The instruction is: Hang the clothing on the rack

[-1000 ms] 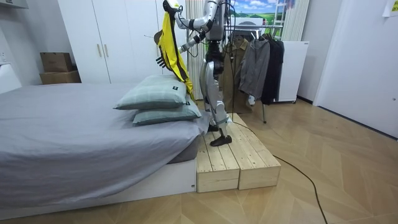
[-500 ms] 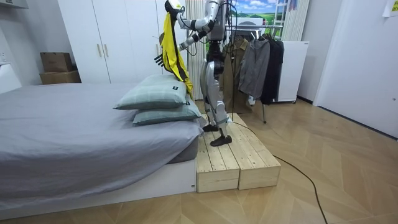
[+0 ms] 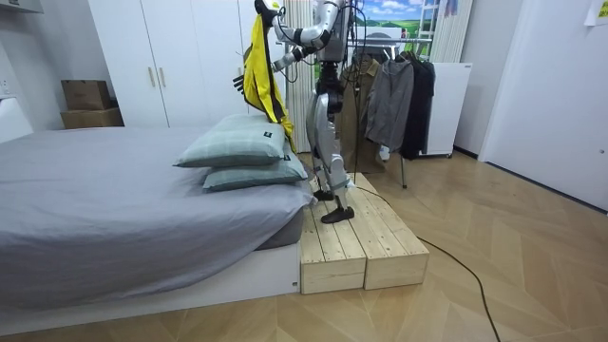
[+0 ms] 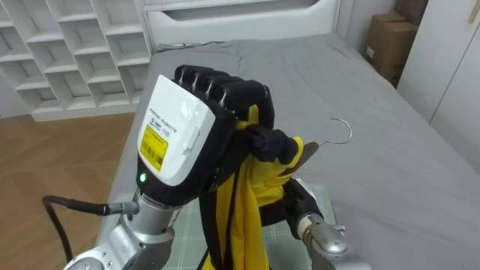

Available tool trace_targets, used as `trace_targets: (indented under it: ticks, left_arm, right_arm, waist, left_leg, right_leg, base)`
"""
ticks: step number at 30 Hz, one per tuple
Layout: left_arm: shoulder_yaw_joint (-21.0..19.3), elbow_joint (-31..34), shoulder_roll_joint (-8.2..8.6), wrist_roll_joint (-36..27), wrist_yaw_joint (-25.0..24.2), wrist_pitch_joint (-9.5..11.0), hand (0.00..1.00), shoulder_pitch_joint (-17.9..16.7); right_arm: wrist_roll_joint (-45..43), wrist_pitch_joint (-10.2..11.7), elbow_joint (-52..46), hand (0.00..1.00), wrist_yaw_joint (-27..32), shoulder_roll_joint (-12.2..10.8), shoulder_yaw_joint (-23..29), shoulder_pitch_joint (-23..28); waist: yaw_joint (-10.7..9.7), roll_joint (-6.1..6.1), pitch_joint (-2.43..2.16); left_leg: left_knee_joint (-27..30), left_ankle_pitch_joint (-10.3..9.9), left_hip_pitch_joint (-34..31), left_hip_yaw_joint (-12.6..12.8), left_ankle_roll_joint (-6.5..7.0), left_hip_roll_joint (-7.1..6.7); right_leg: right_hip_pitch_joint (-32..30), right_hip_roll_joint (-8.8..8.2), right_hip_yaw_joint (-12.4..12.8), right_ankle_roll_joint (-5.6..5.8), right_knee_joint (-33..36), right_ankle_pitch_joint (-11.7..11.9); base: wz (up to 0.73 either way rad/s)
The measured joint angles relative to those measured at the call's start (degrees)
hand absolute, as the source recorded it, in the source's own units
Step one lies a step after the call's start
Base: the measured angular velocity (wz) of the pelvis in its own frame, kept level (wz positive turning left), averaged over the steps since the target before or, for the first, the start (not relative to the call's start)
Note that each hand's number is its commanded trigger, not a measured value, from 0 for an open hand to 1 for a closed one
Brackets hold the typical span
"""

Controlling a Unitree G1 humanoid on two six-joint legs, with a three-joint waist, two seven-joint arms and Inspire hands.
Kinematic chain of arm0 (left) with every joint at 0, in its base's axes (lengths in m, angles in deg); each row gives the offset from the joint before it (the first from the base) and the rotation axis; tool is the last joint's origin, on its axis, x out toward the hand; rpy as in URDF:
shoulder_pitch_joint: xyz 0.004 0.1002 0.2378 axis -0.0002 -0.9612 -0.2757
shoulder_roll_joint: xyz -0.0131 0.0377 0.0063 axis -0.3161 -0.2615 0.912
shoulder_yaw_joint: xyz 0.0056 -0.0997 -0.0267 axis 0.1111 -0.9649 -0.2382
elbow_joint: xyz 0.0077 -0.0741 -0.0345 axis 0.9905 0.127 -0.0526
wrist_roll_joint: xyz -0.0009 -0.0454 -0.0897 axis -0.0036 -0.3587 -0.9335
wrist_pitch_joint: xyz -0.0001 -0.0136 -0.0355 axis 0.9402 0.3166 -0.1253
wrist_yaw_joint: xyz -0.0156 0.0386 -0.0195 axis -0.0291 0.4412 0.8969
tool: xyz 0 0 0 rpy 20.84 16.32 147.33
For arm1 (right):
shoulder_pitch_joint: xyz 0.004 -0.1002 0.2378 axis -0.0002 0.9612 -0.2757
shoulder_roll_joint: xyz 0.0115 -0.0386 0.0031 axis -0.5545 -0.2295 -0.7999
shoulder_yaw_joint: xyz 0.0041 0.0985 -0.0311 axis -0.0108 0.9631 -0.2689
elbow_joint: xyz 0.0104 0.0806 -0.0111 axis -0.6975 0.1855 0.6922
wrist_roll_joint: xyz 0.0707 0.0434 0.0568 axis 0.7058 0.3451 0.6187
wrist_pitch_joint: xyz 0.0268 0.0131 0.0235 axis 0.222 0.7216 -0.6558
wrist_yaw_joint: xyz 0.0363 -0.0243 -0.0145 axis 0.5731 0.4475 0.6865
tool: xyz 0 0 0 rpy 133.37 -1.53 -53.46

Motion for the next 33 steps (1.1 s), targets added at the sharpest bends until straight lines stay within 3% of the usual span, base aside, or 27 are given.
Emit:
trace_targets:
  ticks: [6, 10, 25, 30, 32, 33]
  left_arm:
    - [0.0, -0.1, 0.60, 0.0, 0.0, -0.5, 1.00, 0.3]
    - [-1.0, -0.2, 0.95, -0.2, 0.0, -2.4, 1.00, 1.1]
    - [-5.5, -0.7, 0.33, -2.7, 0.3, -6.5, 1.00, 1.1]
    - [-6.4, -1.9, -2.42, -3.3, 1.2, -6.1, 1.00, 0.3]
    - [-8.0, -2.4, -3.39, -3.3, 1.2, -6.2, 1.00, -0.9]
    - [-8.4, -2.7, -3.66, -3.3, 1.1, -6.2, 0.87, -1.0]
  right_arm:
    - [-2.7, 0.0, 0.0, 1.00, -0.1, -0.2, -0.8, 0.0]
    - [-4.1, 0.0, 0.0, 1.00, -0.7, -0.1, -0.8, 0.0]
    - [-6.2, 0.0, -0.1, 1.00, -1.8, 1.2, 0.5, 0.1]
    - [-10.4, 0.0, -0.1, 1.00, -1.2, 2.4, 2.9, 0.1]
    - [-15.9, 0.0, -1.0, 1.00, -0.7, 3.8, 5.0, 0.2]
    - [-16.7, 0.0, -1.7, 1.00, -0.2, 4.3, 5.3, 0.4]
  waist:
    - [0.2, 0.09, 0.15]
    - [0.1, 0.33, 0.52]
    - [-0.1, 0.31, 0.54]
    - [0.0, -0.18, 0.84]
    - [0.1, -0.40, 0.88]
    - [0.1, -0.42, 0.87]
  left_leg:
    - [-0.2, 0.0, 0.0, 0.0, 0.00, 0.00]
    - [-0.4, 0.0, 0.0, 0.0, 0.00, 0.00]
    - [-0.8, 0.0, -0.1, 0.0, 0.00, -0.07]
    - [-0.8, 0.0, -0.1, -0.2, 0.01, -0.01]
    - [-0.8, 0.0, -0.6, -0.3, 0.01, -0.09]
    - [-0.8, 0.0, -0.8, -0.3, 0.01, -0.10]
  right_leg:
    - [0.0, 0.04, 0.0, -0.04, -0.3, 0.0]
    - [0.0, 0.06, 0.0, -0.03, -0.4, 0.0]
    - [-0.2, 0.07, 0.0, -0.02, -0.4, 0.0]
    - [-0.1, 0.06, -0.4, -0.02, -0.4, 0.0]
    - [-0.6, 0.03, -0.4, 0.08, -0.5, -0.1]
    - [-0.7, 0.02, -0.4, 0.08, -0.5, -0.1]
  base:
    - [0.00]
    - [0.00]
    - [0.00]
    - [0.00]
    - [0.00]
    - [0.05]
